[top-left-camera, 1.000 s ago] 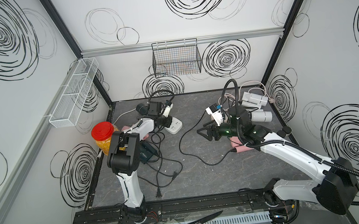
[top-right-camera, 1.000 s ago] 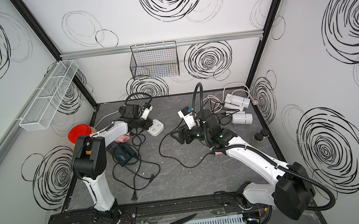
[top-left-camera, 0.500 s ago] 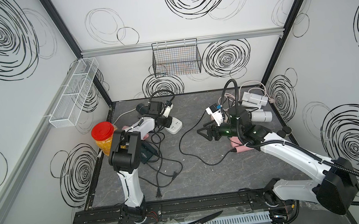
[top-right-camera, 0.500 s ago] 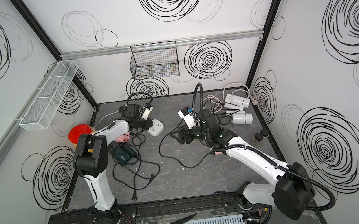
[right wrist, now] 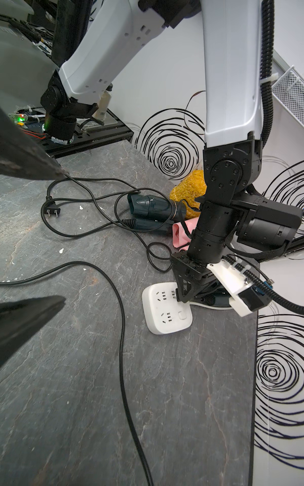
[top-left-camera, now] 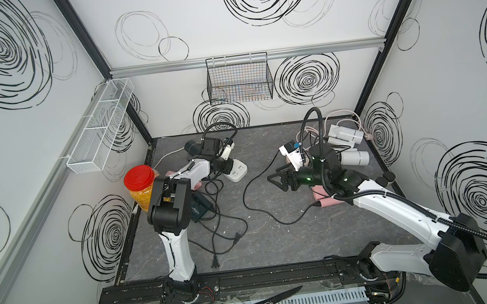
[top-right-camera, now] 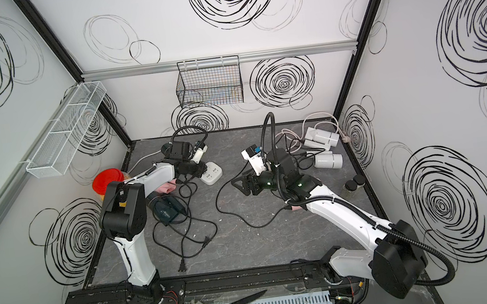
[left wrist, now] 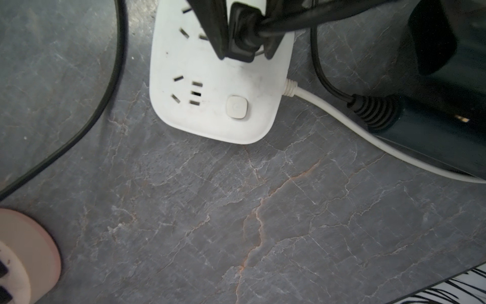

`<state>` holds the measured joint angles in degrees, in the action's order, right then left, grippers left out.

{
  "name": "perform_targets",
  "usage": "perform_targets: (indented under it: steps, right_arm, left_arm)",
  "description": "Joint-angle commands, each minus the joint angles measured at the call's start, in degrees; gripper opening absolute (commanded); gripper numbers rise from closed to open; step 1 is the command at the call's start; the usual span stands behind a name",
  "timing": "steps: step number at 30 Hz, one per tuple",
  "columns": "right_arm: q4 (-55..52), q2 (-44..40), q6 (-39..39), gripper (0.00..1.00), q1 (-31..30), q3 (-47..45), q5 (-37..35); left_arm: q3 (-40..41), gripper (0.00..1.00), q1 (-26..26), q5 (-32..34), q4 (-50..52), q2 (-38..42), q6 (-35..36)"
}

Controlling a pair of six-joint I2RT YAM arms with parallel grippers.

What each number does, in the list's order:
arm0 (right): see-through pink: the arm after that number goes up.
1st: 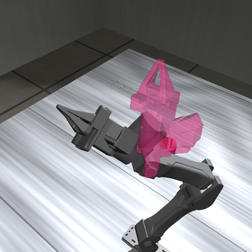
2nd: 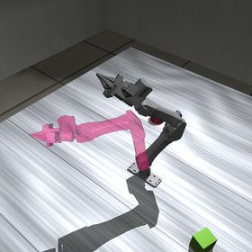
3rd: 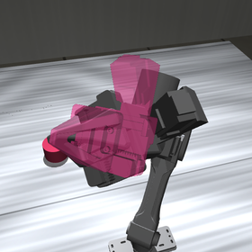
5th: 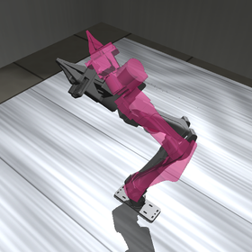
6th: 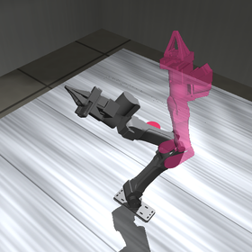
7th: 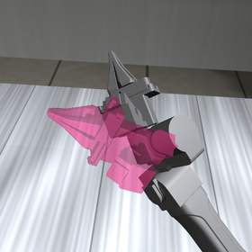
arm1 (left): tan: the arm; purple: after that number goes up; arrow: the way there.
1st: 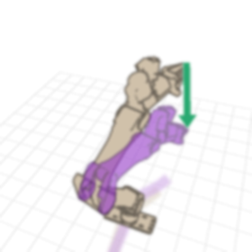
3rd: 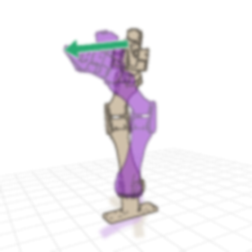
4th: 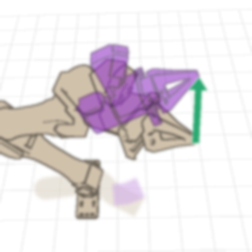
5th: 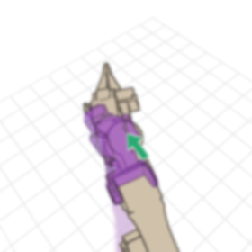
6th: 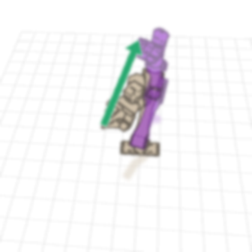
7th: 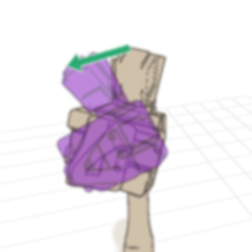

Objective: Charge the blow dryers
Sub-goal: Insert the plug into the socket.

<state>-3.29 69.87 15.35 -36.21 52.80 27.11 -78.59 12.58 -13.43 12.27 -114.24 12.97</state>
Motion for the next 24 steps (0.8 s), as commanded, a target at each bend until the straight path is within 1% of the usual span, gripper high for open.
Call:
perform_targets:
  steps: [1,11,21,24]
  right_arm:
    - [-0.8,-0.3,-0.8,0.72,-0.1,0.4,0.3]
    - [-0.7,-0.4,-0.6,0.72,-0.1,-0.2,0.4]
    - [-0.7,-0.6,-0.3,0.72,-0.3,-0.8,0.0]
    - [-0.8,-0.6,-0.2,0.72,-0.3,-1.0,0.0]
  left_arm:
    - [0.2,0.33,-0.4,-0.4,1.1,0.7,1.1]
    - [0.9,0.36,-0.4,0.9,2.1,3.0,2.0]
    - [0.5,0.35,-0.2,0.7,4.0,4.1,2.4]
    - [0.3,0.32,-0.2,0.6,4.2,4.1,2.3]
